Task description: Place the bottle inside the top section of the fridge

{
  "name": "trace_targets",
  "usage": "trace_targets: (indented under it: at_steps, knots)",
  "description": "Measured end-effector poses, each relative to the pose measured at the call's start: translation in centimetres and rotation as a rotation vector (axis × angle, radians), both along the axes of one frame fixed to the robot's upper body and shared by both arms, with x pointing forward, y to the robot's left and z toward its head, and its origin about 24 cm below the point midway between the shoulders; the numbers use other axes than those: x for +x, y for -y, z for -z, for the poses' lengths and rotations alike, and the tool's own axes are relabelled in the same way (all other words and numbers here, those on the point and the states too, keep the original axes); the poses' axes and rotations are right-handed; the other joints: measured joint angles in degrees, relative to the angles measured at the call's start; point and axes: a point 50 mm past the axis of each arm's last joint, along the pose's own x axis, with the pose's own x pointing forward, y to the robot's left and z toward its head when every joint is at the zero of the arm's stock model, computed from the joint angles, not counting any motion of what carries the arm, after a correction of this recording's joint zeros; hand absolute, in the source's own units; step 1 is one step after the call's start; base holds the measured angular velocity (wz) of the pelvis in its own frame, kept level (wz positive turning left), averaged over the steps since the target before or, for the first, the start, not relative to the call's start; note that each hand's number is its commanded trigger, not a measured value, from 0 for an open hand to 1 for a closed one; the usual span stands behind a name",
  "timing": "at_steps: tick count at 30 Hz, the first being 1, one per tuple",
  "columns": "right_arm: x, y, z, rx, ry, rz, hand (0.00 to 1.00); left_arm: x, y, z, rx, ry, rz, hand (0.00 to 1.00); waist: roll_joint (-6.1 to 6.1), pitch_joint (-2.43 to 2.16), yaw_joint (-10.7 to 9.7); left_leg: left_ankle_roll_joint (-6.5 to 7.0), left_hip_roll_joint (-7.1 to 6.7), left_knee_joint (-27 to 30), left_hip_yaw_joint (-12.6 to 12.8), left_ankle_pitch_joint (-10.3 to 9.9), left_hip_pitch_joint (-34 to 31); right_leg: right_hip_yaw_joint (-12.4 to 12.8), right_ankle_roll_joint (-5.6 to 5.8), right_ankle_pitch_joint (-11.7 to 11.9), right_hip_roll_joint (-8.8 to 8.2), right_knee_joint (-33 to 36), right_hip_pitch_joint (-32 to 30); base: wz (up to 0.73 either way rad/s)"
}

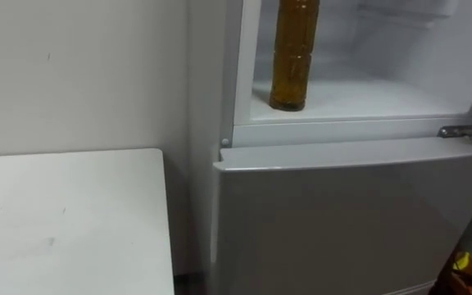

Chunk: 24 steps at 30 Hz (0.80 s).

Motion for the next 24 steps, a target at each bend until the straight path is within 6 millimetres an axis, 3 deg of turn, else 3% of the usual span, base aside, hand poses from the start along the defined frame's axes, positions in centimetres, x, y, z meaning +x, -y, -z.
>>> trace_targets:
  at_steps: [13,16,20,24]
  knots:
    - [-0.2,0.1,-0.2,-0.042,-0.074,0.001,0.0,-0.4,0.7,0.3,-0.022,-0.017,-0.004,0.0,0.17,0.11,-0.05,-0.03,0.0,-0.13,0.52,-0.02,0.09,0.48,0.01,-0.05,0.05,0.11,-0.07,-0.01]
    - [-1.1,0.1,-0.3,-0.08,-0.11,0.001,0.0,-0.4,0.8,0.4,-0.025,-0.018,-0.008,0.0,0.58,0.24,1.65,-0.04,0.11,-0.32,1.55,-0.04,0.31,1.39,0.01,-0.05,0.17,0.18,-0.24,-0.13]
    - [-2.1,-1.6,-0.4,-0.173,-0.119,-0.044,0.0,-0.5,0.9,0.4,-0.018,-0.018,-0.008,0.0,1.36,0.39,2.32,-0.06,0.13,-0.63,1.93,-0.01,0.12,1.98,-0.03,-0.11,0.24,1.01,-1.13,-0.08]
    - [-2.5,-3.7,0.1,-0.219,-0.112,-0.093,0.0,-0.3,1.1,0.5,-0.02,-0.009,-0.009,0.0,1.38,0.4,2.84,-0.05,0.08,-0.86,2.4,-0.03,0.69,2.52,0.05,-0.15,0.22,0.95,-1.08,-0.06]
